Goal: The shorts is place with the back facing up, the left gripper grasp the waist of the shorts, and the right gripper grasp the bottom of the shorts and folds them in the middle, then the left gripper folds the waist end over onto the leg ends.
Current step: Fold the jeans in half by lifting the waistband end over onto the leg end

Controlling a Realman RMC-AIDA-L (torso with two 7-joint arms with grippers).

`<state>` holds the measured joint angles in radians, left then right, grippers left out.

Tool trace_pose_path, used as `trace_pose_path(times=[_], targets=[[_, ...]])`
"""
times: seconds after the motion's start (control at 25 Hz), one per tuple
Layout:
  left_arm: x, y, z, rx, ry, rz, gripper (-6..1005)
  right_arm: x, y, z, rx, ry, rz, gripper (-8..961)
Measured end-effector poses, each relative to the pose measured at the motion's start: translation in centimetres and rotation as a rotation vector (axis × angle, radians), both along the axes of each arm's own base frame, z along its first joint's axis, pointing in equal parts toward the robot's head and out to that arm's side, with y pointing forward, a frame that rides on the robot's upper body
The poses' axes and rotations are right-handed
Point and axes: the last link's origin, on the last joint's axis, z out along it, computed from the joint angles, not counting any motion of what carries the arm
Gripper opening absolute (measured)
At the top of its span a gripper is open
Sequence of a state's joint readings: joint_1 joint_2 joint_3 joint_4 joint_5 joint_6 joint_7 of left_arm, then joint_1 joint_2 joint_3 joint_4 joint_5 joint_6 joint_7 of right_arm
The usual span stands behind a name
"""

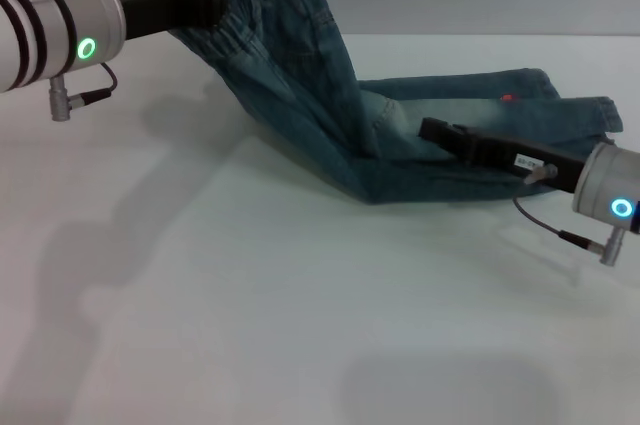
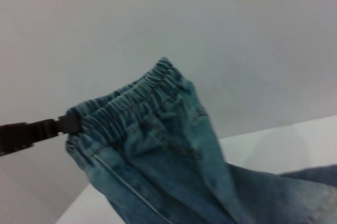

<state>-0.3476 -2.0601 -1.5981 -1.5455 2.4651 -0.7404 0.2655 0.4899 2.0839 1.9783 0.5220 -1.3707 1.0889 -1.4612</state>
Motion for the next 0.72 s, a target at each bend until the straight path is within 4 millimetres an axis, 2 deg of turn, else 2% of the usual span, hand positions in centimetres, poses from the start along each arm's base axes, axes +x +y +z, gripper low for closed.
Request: trace_pose_path(times=[0.16, 0.48, 0.72], targets=[[0.7, -0.4, 0.0, -0.006, -0.001, -0.022, 110, -0.8, 0.3, 0.1, 0.024, 0.034, 0.015, -1], [2.3, -1.3, 0.1, -0.011, -0.002, -0.075, 111, -1.0, 0.6, 0.2, 0.042, 0.044, 0.012, 0], [3.2, -1.8, 0.2, -0.012, -0.006, -0.102, 111, -1.8, 1.1, -1.2, 0.014, 0.045, -0.004, 0]])
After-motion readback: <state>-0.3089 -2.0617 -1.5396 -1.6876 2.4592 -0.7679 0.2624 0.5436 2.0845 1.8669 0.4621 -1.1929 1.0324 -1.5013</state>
